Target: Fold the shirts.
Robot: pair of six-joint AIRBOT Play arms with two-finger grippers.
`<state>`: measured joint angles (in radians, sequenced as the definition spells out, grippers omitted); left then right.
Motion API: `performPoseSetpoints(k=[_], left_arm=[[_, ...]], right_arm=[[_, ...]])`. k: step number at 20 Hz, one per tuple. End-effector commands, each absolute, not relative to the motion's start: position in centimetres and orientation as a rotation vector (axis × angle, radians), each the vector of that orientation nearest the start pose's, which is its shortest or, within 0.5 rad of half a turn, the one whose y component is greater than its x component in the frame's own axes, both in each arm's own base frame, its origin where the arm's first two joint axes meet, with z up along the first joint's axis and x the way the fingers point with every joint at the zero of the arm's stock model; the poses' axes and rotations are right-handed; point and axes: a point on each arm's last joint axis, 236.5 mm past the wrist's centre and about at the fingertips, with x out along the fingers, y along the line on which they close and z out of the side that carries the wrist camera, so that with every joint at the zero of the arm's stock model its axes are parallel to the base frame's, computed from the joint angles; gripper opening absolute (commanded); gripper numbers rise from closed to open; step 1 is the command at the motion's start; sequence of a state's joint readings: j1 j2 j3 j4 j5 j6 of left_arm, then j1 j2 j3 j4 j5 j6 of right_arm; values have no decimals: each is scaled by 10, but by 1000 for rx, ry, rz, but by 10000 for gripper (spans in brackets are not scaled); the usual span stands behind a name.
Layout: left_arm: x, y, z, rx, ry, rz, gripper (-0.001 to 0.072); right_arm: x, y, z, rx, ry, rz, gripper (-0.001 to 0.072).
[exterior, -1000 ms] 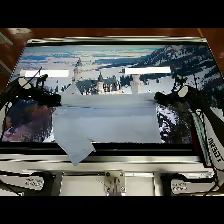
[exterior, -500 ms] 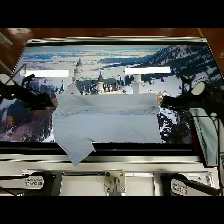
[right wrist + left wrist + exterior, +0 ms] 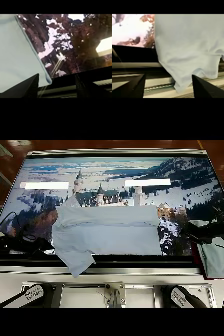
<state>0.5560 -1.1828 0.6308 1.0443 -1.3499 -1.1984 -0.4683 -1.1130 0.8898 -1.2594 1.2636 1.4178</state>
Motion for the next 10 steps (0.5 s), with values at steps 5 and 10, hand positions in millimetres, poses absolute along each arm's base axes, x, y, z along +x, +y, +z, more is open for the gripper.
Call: performPoseSetpoints(k=[5,10], left_arm=[[205,-28,-121,-767,1544,-138,633],[208,-55,-131,-755,1573,-193,630]], right_arm=[[288,-58,-26,592,1324,-87,569],[287,-58,-26,600,1325,-92,569]])
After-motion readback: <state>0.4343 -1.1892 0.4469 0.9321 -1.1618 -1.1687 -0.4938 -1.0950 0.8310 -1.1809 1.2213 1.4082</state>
